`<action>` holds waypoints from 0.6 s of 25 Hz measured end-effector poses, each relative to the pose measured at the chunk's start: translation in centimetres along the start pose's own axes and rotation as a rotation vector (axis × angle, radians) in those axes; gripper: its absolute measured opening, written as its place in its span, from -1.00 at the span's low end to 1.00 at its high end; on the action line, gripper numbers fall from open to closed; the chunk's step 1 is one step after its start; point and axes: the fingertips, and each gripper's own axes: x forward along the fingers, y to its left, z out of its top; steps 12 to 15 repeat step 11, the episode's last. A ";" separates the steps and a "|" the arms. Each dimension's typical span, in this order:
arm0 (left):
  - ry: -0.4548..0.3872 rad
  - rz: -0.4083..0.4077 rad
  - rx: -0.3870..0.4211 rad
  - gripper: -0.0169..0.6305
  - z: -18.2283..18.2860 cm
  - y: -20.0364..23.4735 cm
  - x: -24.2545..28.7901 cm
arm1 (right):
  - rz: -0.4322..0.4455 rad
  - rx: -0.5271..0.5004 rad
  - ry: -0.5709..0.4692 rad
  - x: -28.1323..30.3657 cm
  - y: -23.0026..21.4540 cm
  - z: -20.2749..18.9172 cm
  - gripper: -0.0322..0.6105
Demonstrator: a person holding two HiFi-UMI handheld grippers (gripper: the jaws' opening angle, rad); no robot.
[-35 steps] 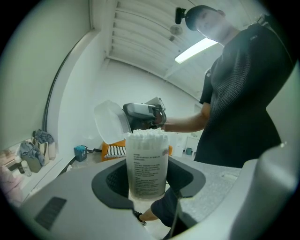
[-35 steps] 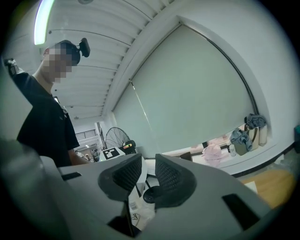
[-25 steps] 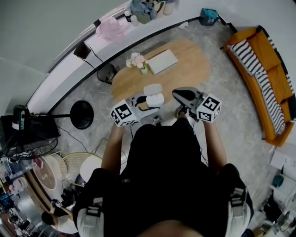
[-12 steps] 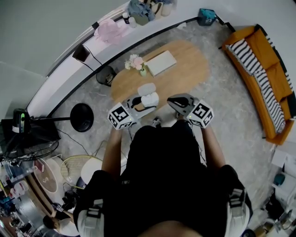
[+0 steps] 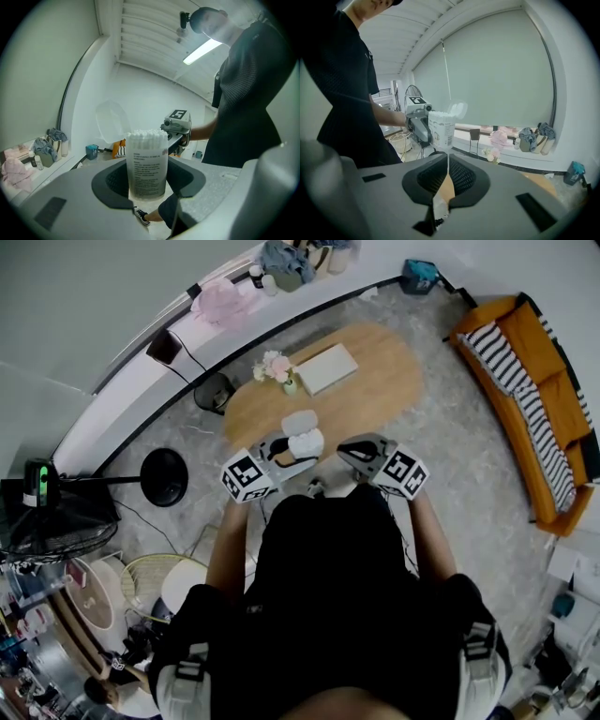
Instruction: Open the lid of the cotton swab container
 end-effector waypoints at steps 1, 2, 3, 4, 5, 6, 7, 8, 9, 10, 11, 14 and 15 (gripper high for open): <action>-0.001 -0.001 -0.001 -0.33 0.0 0.0 0.0 | 0.002 0.001 0.009 0.0 0.1 0.1 -0.89; -0.001 -0.001 -0.002 -0.33 0.0 0.0 0.0 | 0.005 0.004 0.016 0.1 0.2 0.3 -0.89; 0.001 0.000 0.000 -0.33 0.0 0.0 0.0 | 0.007 0.008 0.024 0.2 0.3 0.4 -0.89; 0.004 0.000 0.002 -0.33 0.0 0.0 0.0 | 0.007 0.015 0.036 0.2 0.4 0.4 -0.89; 0.005 -0.001 0.003 -0.33 0.0 0.0 0.0 | 0.006 0.024 0.048 0.3 0.5 0.3 -0.89; 0.006 -0.002 0.004 -0.33 0.0 0.0 0.1 | 0.007 0.027 0.057 0.4 0.5 0.0 -0.89; 0.007 -0.003 0.005 -0.33 0.0 0.0 0.1 | 0.012 0.023 0.061 0.6 0.5 -0.2 -0.89; 0.008 -0.004 0.005 -0.33 -0.1 0.0 0.1 | 0.018 0.017 0.064 0.7 0.5 -0.3 -0.89; 0.009 -0.005 0.006 -0.33 -0.1 0.0 0.1 | 0.022 0.012 0.066 0.8 0.6 -0.4 -0.89; 0.009 -0.006 0.007 -0.33 -0.2 0.0 0.0 | 0.025 0.010 0.070 0.9 0.6 -0.5 -0.89; 0.010 -0.007 0.007 -0.33 -0.2 0.0 0.0 | 0.028 0.007 0.073 1.1 0.7 -0.6 -0.89; 0.010 -0.007 0.007 -0.33 -0.2 0.0 0.0 | 0.028 0.007 0.073 1.1 0.7 -0.6 -0.89; 0.010 -0.007 0.007 -0.33 -0.2 0.0 0.0 | 0.028 0.007 0.073 1.1 0.7 -0.6 -0.89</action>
